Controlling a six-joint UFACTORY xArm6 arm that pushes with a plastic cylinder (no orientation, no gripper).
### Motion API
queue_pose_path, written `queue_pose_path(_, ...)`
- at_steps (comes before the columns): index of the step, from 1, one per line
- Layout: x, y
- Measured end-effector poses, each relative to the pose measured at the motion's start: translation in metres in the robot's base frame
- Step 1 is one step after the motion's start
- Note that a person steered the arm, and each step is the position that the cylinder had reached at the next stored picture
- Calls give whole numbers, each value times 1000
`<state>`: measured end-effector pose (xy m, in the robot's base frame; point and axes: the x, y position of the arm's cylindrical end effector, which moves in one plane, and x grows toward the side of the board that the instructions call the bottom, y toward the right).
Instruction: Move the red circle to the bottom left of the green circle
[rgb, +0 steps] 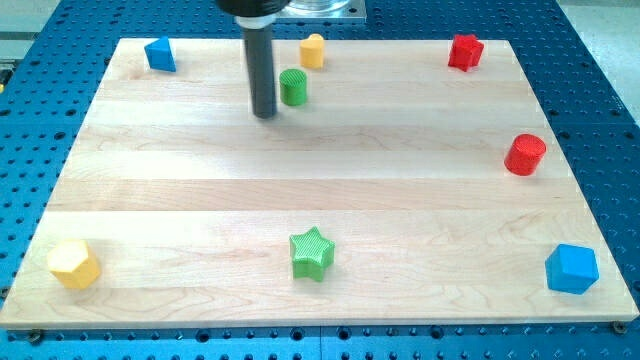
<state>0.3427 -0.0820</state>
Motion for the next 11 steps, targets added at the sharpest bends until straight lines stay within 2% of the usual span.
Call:
queue_pose_path(2,-9,19)
queue_pose_path(3,19,48)
queue_pose_path(7,36,403)
queue_pose_path(8,74,422)
queue_pose_path(9,91,374)
queue_pose_path(11,97,230)
